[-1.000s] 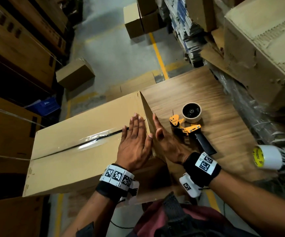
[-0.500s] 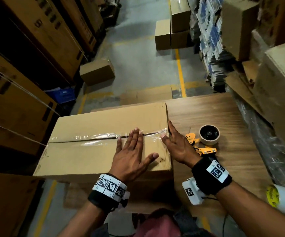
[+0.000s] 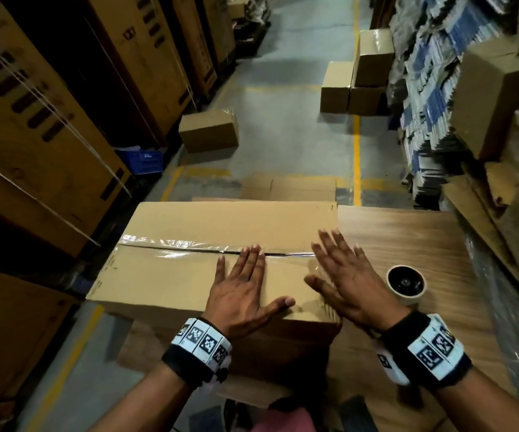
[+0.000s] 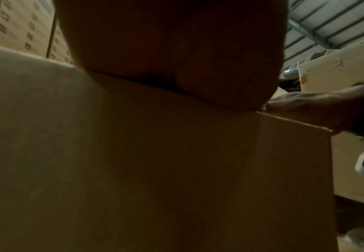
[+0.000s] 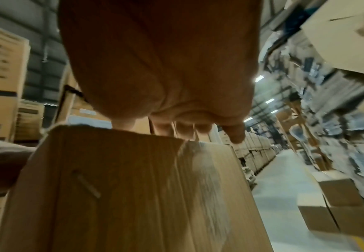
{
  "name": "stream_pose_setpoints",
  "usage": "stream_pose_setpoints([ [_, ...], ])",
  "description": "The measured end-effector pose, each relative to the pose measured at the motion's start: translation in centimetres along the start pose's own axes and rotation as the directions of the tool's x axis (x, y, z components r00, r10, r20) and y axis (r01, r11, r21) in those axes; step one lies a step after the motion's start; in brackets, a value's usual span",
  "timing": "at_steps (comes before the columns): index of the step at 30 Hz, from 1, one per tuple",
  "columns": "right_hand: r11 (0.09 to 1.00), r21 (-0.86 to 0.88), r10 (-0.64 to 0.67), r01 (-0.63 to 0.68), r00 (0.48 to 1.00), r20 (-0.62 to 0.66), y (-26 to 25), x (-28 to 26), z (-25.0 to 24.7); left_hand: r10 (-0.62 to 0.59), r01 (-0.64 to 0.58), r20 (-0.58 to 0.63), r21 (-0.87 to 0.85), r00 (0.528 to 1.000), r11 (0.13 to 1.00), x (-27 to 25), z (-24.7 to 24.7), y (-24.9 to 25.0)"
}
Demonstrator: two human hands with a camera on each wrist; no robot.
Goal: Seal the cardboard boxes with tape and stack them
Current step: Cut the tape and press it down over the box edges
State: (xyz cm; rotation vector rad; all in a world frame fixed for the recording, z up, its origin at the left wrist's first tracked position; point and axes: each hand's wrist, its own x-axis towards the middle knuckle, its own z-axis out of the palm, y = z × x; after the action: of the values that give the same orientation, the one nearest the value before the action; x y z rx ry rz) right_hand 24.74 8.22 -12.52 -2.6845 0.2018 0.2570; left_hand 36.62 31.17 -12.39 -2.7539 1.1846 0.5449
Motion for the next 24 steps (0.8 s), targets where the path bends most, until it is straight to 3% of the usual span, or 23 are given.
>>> stream_pose_setpoints([
  [2, 0.982, -0.187, -0.010, 0.032, 0.993, 0.118, -0.1, 0.1, -0.4, 0.016, -0.016, 0.006, -0.003, 1.000, 1.000, -0.2, -0.1, -0.4],
  [4, 0.965, -0.259, -0.008, 0.048, 0.989, 0.150, 0.0, 0.2, -0.6, -0.005, 0.005, 0.006, -0.022, 1.000, 1.000, -0.4, -0.2, -1.5],
  [8, 0.946, -0.317, -0.004, 0.065, 0.982, 0.190, 0.1, 0.1, -0.8, -0.102, 0.101, -0.020, -0.015, 0.995, 0.995, -1.7, 0.0, -4.6],
  [17, 0.936, -0.351, 0.067, 0.025, 0.967, 0.248, 0.7, 2.1, -3.7, -0.076, 0.074, -0.030, -0.074, 0.997, 0.995, 0.0, -0.9, -5.1],
  [20, 0.932, -0.361, 0.134, -0.046, 0.965, 0.223, -0.9, 2.2, -4.7, -0.087, 0.080, -0.068, -0.105, 0.994, 0.991, -0.7, -1.1, -7.9],
  [24, 0.954, -0.296, 0.110, -0.052, 0.977, 0.183, -8.1, 3.5, -3.9, -0.200, 0.188, -0.084, -0.131, 0.976, 0.973, -4.2, -0.7, -17.0],
])
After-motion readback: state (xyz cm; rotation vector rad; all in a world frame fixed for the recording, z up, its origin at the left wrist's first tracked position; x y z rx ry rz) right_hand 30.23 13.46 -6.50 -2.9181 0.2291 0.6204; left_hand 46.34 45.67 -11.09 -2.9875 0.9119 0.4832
